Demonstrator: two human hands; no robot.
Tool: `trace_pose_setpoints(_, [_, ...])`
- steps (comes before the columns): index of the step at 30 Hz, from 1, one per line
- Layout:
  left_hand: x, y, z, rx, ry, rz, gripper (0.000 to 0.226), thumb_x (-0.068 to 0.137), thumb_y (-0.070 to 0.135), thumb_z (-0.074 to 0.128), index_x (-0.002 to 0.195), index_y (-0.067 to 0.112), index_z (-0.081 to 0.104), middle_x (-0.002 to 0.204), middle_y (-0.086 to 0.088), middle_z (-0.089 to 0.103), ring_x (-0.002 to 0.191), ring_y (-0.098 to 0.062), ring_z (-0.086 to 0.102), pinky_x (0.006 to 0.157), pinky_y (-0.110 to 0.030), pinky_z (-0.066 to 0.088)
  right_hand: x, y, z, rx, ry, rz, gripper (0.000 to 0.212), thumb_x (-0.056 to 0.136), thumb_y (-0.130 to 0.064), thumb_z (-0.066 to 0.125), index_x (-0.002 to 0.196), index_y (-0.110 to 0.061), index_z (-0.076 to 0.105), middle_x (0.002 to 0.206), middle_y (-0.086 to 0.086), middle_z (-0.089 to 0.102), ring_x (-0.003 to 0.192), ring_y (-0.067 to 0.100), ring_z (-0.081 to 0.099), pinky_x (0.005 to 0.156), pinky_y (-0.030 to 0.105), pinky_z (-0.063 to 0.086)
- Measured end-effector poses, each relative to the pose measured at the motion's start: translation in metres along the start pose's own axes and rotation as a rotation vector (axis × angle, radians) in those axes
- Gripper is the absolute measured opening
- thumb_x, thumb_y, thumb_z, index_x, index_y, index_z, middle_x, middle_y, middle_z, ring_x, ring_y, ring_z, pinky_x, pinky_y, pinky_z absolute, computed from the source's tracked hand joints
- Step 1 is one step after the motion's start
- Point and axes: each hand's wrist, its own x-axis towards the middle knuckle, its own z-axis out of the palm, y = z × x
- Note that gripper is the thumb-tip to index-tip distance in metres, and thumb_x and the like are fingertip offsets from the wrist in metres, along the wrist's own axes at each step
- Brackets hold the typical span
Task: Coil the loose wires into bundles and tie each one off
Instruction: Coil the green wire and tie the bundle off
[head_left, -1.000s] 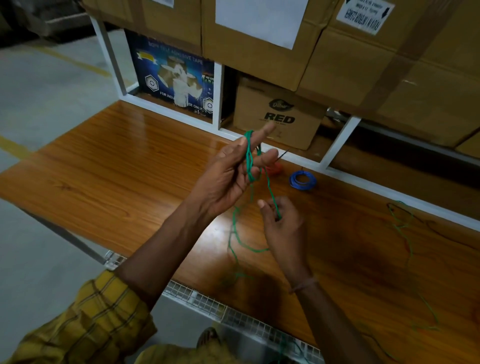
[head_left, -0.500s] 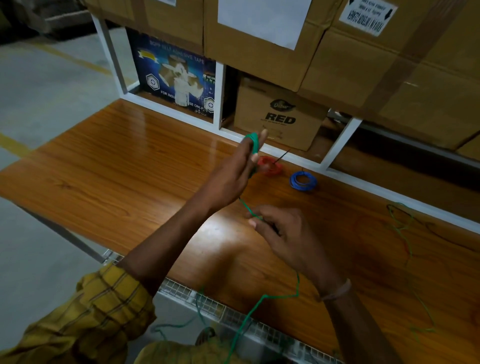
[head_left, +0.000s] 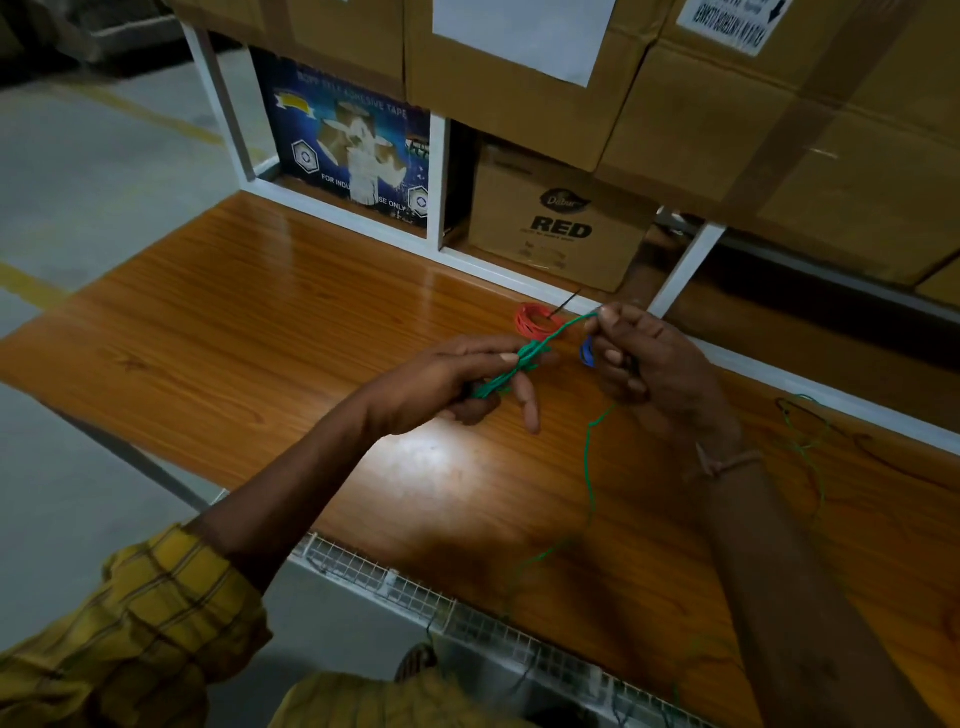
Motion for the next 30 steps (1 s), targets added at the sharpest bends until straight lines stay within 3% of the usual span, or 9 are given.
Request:
trace_pose_setpoints(3, [-0.001, -0.001, 0.002, -0.246, -0.074, 0.044, 0.047, 0.114, 0.014, 0.027, 0.153, -0.005, 0.043, 0.110, -0.026, 0.071, 0.038, -0.011, 0.021, 0.043, -0.024, 0.024, 0.013, 0.021, 0.006, -0.237, 0.121, -0.066, 0.030, 0.104, -0.029, 0.054, 0.108, -0.001, 0.063, 0.068, 0.003, 0.042, 0.045, 0.009, 0.028, 0.041, 0.022, 0.022])
trace_pose_setpoints(7, [0.002, 0.001, 0.007, -0.484, -0.035, 0.131, 0.048, 0.115, 0.015, 0.025, 0.157, -0.007, 0.033, 0.131, -0.031, 0.046, 0.043, -0.004, 0.042, 0.047, -0.017, 0.037, 0.012, 0.058, 0.029, -0.136, 0.148, 0.010, 0.025, 0.105, -0.023, 0.054, 0.118, -0.004, 0.066, 0.073, 0.008, 0.047, 0.048, 0.010, 0.036, 0.043, 0.023, 0.026])
trace_pose_setpoints(11, [0.010, 0.004, 0.001, -0.458, 0.191, 0.198, 0.044, 0.116, 0.016, 0.029, 0.155, -0.003, 0.039, 0.155, -0.018, 0.054, 0.064, -0.012, 0.064, 0.062, -0.021, 0.056, -0.006, 0.088, 0.060, -0.241, 0.115, 0.102, 0.024, 0.108, -0.022, 0.050, 0.101, -0.011, 0.070, 0.068, 0.007, 0.049, 0.040, 0.006, 0.032, 0.039, 0.019, 0.021])
trace_pose_setpoints(15, [0.019, 0.001, -0.005, -0.334, 0.346, 0.154, 0.043, 0.117, 0.018, 0.031, 0.158, 0.009, 0.040, 0.164, -0.001, 0.047, 0.107, -0.029, 0.077, 0.089, -0.033, 0.064, -0.028, 0.084, 0.076, -0.592, -0.012, 0.056, 0.023, 0.107, -0.023, 0.051, 0.105, -0.041, 0.065, 0.058, 0.003, 0.063, 0.047, 0.007, 0.047, 0.053, 0.023, 0.039])
trace_pose_setpoints(18, [0.023, -0.016, -0.002, -0.007, 0.407, 0.140, 0.047, 0.117, 0.020, 0.033, 0.164, 0.017, 0.033, 0.168, 0.009, 0.032, 0.123, -0.028, 0.071, 0.102, -0.040, 0.059, -0.038, 0.058, 0.078, -0.811, -0.127, 0.030, 0.014, 0.105, -0.024, 0.054, 0.095, -0.023, 0.063, 0.058, 0.003, 0.068, 0.050, 0.004, 0.057, 0.058, 0.021, 0.041])
trace_pose_setpoints(20, [0.026, -0.026, -0.004, 0.332, 0.435, 0.113, 0.046, 0.117, 0.027, 0.034, 0.163, 0.023, 0.033, 0.164, 0.008, 0.037, 0.117, -0.017, 0.074, 0.102, -0.044, 0.060, -0.042, 0.042, 0.075, -0.811, -0.150, 0.053, 0.015, 0.103, -0.023, 0.059, 0.091, -0.014, 0.064, 0.057, 0.004, 0.068, 0.044, 0.005, 0.053, 0.049, 0.020, 0.041])
trace_pose_setpoints(23, [0.028, -0.034, -0.011, 0.656, 0.382, 0.021, 0.035, 0.115, 0.035, 0.035, 0.148, 0.025, 0.044, 0.147, -0.009, 0.061, 0.088, -0.006, 0.075, 0.081, -0.042, 0.064, -0.044, 0.021, 0.060, -0.688, -0.108, 0.065, 0.016, 0.100, -0.023, 0.065, 0.088, -0.014, 0.066, 0.055, 0.002, 0.059, 0.039, 0.008, 0.047, 0.039, 0.023, 0.037])
trace_pose_setpoints(27, [0.018, -0.024, -0.001, 0.419, 0.247, -0.008, 0.032, 0.117, 0.024, 0.035, 0.146, 0.017, 0.047, 0.124, 0.012, 0.075, 0.075, -0.031, 0.077, 0.056, -0.035, 0.050, -0.031, -0.001, 0.020, -0.401, -0.023, -0.002, 0.018, 0.101, -0.021, 0.058, 0.091, -0.007, 0.065, 0.056, 0.002, 0.047, 0.039, 0.012, 0.036, 0.036, 0.023, 0.032])
trace_pose_setpoints(30, [0.010, -0.015, 0.006, 0.214, 0.133, -0.036, 0.039, 0.117, 0.019, 0.031, 0.154, 0.015, 0.043, 0.125, -0.005, 0.076, 0.060, -0.031, 0.066, 0.053, -0.033, 0.039, -0.017, -0.001, -0.002, -0.292, 0.053, -0.058, 0.020, 0.104, -0.014, 0.052, 0.094, -0.002, 0.064, 0.055, 0.002, 0.038, 0.042, 0.012, 0.028, 0.039, 0.021, 0.027])
